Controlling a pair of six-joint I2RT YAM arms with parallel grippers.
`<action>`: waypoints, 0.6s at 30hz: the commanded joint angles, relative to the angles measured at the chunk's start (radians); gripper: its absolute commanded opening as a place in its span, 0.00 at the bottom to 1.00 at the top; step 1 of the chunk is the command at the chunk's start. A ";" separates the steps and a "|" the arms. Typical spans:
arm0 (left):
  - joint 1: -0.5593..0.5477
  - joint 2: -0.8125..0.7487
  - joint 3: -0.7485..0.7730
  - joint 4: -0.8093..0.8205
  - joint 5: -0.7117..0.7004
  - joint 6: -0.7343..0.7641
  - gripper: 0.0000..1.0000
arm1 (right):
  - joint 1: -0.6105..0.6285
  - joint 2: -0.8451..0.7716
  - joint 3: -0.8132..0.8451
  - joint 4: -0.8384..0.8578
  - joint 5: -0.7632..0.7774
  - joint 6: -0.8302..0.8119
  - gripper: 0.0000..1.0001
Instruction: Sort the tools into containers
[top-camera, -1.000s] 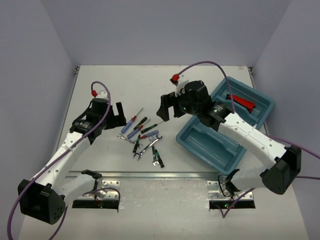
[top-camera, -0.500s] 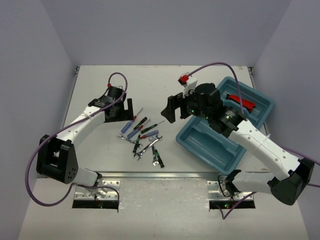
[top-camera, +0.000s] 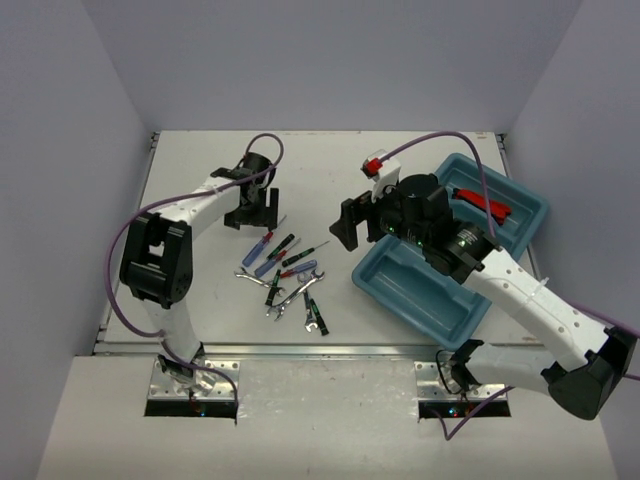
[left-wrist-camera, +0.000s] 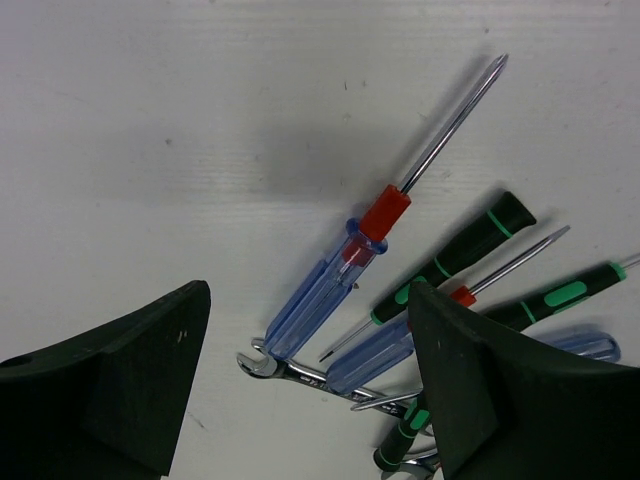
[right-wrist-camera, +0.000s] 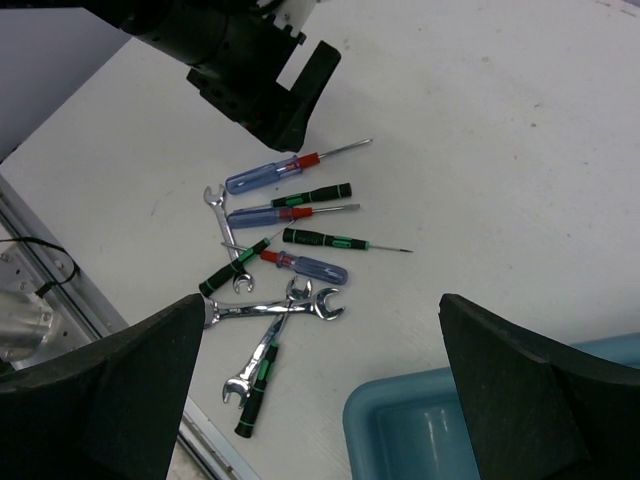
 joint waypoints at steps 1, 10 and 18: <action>0.010 0.033 -0.019 0.022 0.040 0.035 0.76 | 0.004 -0.056 -0.025 0.073 0.062 -0.027 0.99; 0.021 0.128 -0.051 0.054 0.090 0.046 0.59 | 0.004 -0.045 -0.033 0.092 0.036 -0.027 0.99; 0.032 0.208 -0.010 0.032 0.032 0.014 0.38 | 0.004 -0.041 -0.038 0.100 0.030 -0.025 0.99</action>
